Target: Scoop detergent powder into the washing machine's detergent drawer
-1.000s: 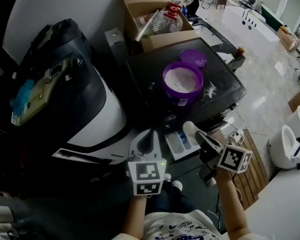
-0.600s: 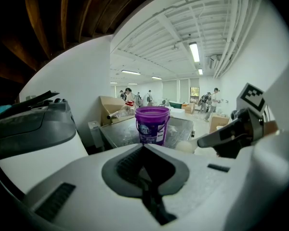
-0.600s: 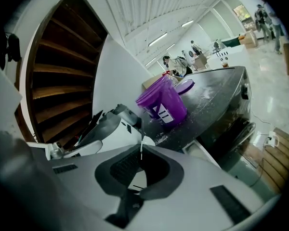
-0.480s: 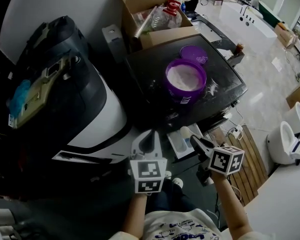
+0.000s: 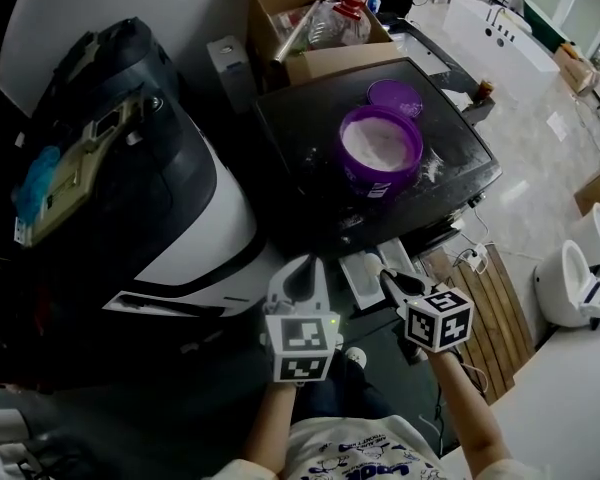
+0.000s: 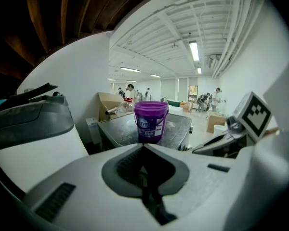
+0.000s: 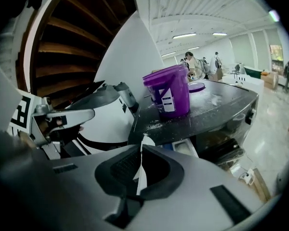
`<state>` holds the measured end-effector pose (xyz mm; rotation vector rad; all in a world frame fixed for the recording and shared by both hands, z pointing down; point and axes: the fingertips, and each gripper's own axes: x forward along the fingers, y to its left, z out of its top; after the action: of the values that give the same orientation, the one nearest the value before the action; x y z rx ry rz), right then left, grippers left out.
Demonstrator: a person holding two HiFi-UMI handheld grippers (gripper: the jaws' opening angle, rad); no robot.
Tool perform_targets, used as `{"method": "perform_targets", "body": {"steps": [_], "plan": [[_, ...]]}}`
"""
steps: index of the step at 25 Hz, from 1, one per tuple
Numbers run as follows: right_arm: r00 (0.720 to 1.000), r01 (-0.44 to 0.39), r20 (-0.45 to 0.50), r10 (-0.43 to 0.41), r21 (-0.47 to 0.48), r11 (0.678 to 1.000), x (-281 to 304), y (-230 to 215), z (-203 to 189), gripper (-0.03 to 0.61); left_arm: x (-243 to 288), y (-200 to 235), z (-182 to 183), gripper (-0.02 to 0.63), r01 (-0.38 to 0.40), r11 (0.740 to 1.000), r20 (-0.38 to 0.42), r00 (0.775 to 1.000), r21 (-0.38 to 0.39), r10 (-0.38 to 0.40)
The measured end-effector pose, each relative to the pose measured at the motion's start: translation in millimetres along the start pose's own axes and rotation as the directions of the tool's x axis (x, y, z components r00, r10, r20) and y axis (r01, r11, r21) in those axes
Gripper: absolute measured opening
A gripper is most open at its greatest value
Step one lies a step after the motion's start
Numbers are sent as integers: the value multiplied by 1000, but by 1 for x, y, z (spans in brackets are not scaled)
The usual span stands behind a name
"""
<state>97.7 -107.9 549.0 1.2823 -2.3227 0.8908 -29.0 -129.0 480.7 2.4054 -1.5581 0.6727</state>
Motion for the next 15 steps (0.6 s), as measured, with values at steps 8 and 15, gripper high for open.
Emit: {"method": "perform_targets", "body": {"steps": [8, 15], "plan": [[996, 32, -70, -55, -295, 955, 18, 9, -17, 20, -3, -3, -13, 2, 9, 1000, -16, 1000, -13, -10], [990, 43, -99, -102, -476, 878, 27, 12, -24, 20, -6, 4, -17, 2, 0, 1000, -21, 1000, -22, 0]]}}
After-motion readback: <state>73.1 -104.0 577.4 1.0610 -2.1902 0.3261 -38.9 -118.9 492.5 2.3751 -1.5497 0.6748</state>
